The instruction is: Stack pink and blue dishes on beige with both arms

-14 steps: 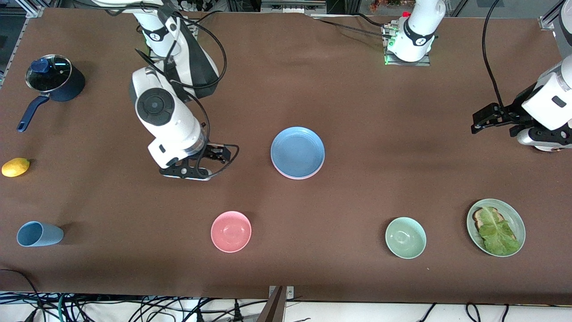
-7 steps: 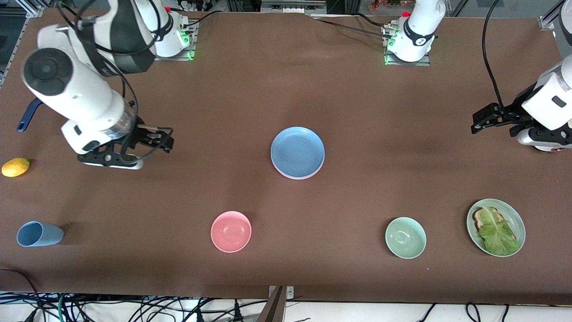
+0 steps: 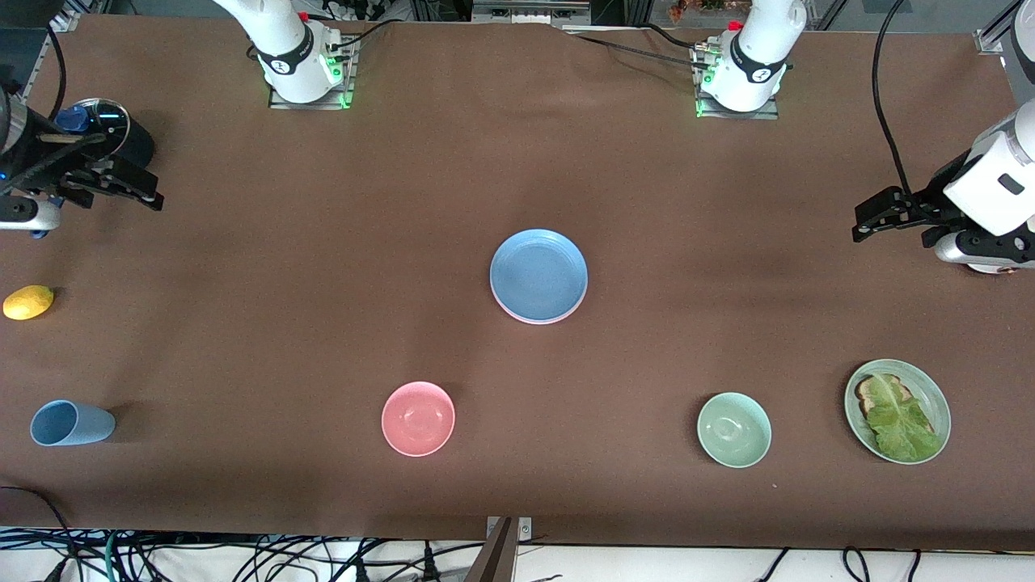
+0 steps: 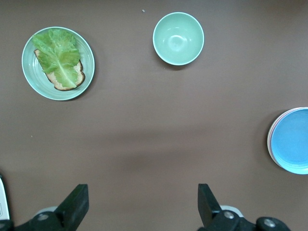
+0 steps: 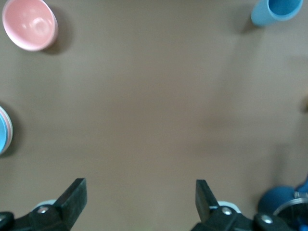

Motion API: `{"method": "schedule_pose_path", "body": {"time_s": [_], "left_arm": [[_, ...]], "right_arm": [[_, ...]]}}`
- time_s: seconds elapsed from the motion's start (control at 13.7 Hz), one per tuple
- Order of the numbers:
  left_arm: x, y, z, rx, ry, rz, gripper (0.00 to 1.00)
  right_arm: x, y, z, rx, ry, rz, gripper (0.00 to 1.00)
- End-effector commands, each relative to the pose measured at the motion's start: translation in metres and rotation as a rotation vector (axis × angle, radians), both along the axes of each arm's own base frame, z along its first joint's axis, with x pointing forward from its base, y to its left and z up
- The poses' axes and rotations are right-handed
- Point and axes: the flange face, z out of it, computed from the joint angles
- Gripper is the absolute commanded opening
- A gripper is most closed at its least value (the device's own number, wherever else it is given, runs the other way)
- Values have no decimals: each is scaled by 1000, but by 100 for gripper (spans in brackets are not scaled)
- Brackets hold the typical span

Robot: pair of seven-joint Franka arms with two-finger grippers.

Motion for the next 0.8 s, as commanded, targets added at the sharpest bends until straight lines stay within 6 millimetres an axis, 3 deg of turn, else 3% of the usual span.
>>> {"method": "schedule_pose_path", "body": {"time_s": [0.0,0.73], "left_arm": [[1,0,4,-13,-8,3,100],[5,0,5,-15,-13,3,100]], "right_arm": [[-6,-1,-5,-9,16,0,100],[-15,4,-1,-33,-6,10,100]]}}
